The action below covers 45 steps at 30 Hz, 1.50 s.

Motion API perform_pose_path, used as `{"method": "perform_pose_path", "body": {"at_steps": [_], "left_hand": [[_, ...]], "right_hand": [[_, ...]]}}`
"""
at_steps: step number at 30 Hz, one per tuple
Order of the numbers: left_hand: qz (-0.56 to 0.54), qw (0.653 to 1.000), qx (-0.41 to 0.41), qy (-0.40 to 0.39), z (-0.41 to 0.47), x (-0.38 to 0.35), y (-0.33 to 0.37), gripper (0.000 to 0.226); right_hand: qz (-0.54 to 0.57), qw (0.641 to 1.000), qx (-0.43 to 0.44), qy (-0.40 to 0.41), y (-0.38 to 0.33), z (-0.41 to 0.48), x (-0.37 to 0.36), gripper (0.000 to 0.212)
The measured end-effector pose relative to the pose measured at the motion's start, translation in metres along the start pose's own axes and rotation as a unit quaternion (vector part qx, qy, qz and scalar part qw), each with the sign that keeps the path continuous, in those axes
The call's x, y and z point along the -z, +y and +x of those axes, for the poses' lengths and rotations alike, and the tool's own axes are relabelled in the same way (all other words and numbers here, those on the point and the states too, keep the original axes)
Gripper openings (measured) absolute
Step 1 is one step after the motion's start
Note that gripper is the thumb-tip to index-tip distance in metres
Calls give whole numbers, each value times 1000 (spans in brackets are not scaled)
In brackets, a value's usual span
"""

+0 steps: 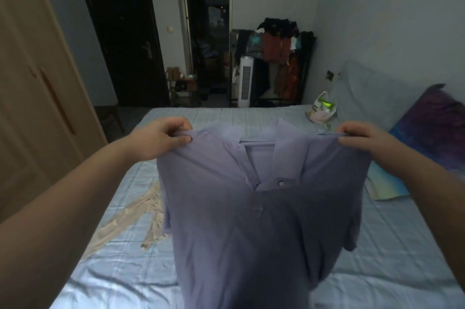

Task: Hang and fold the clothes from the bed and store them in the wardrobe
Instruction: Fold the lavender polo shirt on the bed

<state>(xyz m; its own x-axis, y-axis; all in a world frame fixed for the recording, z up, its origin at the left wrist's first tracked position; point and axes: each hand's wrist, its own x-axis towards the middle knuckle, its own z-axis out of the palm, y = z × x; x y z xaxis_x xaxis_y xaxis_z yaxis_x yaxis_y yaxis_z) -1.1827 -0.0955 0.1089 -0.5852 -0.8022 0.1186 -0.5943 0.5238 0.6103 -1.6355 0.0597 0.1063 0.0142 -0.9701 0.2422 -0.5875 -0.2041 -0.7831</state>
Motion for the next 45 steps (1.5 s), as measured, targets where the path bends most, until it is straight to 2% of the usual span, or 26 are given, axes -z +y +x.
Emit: {"method": "perform_pose_path", "body": {"at_steps": [1, 3, 6, 9, 14, 24, 28, 32, 36, 40, 45], "left_hand": [[-12, 999, -13, 27, -1, -2, 0, 7], [-38, 997, -29, 67, -1, -8, 0, 12], [13, 998, -2, 55, 19, -32, -3, 14], [78, 995, 33, 44, 53, -70, -10, 10], [68, 996, 50, 23, 111, -112, -32, 5], [105, 981, 134, -93, 275, -199, -101, 21], [60, 968, 192, -147, 338, -252, -144, 21], [-36, 955, 267, -123, 386, -311, -198, 24], [50, 955, 272, -107, 432, -374, -260, 21], [88, 960, 255, -71, 479, -430, -319, 13], [162, 962, 217, -46, 531, -491, -393, 16]], "right_hand": [[11, 1000, 2, 7, 1, -4, 5, 6], [-69, 997, 4, 22, 9, -7, 13, 8], [-318, 948, -18, 12, 35, 3, 9, 18], [-393, 916, -63, 50, 65, 13, -1, 16], [-407, 906, -91, 72, 133, 38, -3, 9], [-368, 918, -150, 14, 319, 153, -1, 15], [-341, 922, -180, -37, 401, 209, -17, 17], [-353, 914, -193, -54, 481, 252, -45, 20], [-357, 906, -220, -63, 559, 290, -82, 19], [-354, 895, -265, -56, 628, 329, -120, 22], [-437, 862, -254, -32, 704, 364, -164, 26]]}}
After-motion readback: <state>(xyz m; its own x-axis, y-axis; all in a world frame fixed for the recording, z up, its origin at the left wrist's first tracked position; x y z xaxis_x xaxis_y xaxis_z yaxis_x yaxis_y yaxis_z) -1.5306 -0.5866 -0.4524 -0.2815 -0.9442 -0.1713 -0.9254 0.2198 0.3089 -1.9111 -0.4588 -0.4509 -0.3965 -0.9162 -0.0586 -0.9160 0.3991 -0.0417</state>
